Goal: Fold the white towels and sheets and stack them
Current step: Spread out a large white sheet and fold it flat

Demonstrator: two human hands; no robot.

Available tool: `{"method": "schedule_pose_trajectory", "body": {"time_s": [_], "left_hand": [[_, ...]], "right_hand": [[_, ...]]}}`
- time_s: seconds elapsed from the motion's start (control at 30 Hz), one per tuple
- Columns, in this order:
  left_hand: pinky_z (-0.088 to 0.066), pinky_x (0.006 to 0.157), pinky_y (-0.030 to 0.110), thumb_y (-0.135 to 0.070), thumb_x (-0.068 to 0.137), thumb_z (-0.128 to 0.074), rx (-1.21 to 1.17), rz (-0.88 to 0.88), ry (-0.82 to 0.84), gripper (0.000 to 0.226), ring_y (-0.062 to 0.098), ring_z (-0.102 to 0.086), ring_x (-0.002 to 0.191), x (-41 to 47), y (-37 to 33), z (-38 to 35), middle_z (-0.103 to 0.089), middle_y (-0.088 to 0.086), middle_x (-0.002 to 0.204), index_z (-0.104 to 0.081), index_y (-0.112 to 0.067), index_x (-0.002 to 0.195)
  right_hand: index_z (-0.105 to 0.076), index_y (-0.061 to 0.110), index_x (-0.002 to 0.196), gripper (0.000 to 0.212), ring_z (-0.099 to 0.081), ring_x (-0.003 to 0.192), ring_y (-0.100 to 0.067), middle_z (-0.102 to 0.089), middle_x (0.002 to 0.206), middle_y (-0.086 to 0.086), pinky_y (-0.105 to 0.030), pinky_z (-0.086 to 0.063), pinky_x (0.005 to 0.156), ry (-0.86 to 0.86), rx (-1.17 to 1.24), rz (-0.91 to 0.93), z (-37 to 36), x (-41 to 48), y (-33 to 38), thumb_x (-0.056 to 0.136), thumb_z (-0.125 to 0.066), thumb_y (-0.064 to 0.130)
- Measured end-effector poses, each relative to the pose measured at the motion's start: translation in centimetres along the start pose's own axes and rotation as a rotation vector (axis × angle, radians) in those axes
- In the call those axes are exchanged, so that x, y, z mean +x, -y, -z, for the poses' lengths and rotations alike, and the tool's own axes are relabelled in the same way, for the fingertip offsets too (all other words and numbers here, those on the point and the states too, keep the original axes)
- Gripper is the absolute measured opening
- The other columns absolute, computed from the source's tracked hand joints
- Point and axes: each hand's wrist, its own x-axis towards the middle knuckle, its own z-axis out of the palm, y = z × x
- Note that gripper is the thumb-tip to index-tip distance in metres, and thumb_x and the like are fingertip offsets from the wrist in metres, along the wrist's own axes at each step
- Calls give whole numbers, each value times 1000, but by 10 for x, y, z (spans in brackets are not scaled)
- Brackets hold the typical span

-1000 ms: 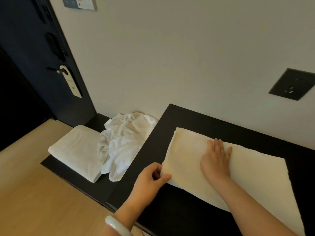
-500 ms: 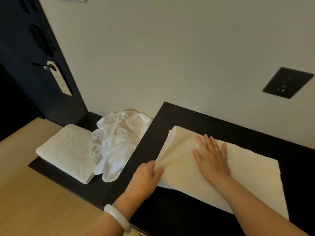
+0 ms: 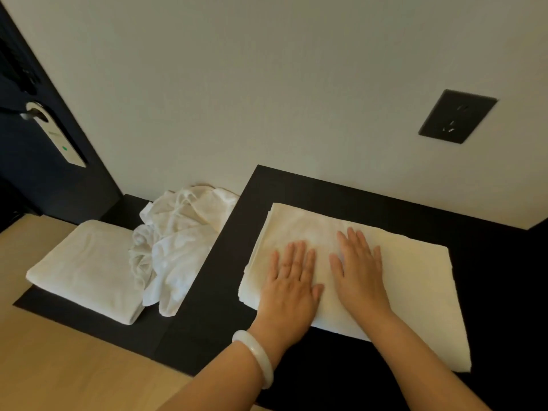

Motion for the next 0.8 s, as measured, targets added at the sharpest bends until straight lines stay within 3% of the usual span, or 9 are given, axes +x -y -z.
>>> {"method": "schedule_pose_trajectory", "body": {"time_s": [0.13,0.23,0.3,0.4,0.5,0.57,0.67,0.73,0.8], "left_hand": [[28,109,46,-49,98,5,6,-21,-41,61,26,34,141,10,-15,8,27,5,158,19,-16,148],[27,112,50,-47,98,5,14,-109,-43,60,23,33,143,19,-18,11,25,0,160,15,-23,152],[23,114,54,-46,101,0,-4,-39,-3,59,21,35,143,18,-10,6,29,-3,159,19,-26,153],[15,116,60,-46,101,-3,19,107,-6,61,22,34,143,13,0,4,35,-2,156,26,-26,151],[12,115,63,-44,101,-3,84,212,19,62,27,28,146,10,9,12,36,4,154,28,-21,149],[20,114,58,-40,103,-9,76,248,24,63,32,24,147,16,5,21,30,10,157,23,-13,151],[24,113,49,-29,102,-16,32,-48,-83,61,30,18,150,46,-31,35,13,12,164,7,-9,155],[15,119,50,-31,102,-16,29,-244,-116,58,25,10,151,70,-51,39,2,8,165,-6,-13,157],[9,121,50,-37,104,-15,39,-233,-57,57,23,8,152,87,-42,33,0,4,166,-6,-19,158]], "right_hand": [[8,21,156,69,16,150,-15,13,164,1,-43,15,119,98,-236,69,-11,-36,-7,94,-3,49],[22,22,147,66,23,148,-13,24,160,3,-42,15,121,131,-245,165,-18,-32,-13,97,-13,48],[19,30,148,59,22,147,-6,18,162,9,-35,15,121,108,-221,221,-14,-32,-33,102,-16,40],[19,40,149,56,24,146,-2,16,163,14,-32,17,120,65,-214,94,7,-37,-88,97,-3,48],[18,33,152,62,24,147,-8,15,164,8,-39,19,119,49,-331,-113,24,-37,-117,97,1,55],[8,25,157,65,16,150,-14,8,166,2,-43,19,118,6,-335,-216,29,-29,-107,100,-4,55],[-9,20,158,60,10,152,-15,-2,166,0,-38,22,115,-45,-215,-76,28,-6,-61,104,-18,43],[-5,20,158,63,9,152,-15,-1,166,0,-38,20,117,-1,-167,25,19,8,-37,104,-32,39],[0,22,158,64,10,152,-14,3,166,2,-39,15,121,59,-154,16,12,16,-39,105,-32,40]]}}
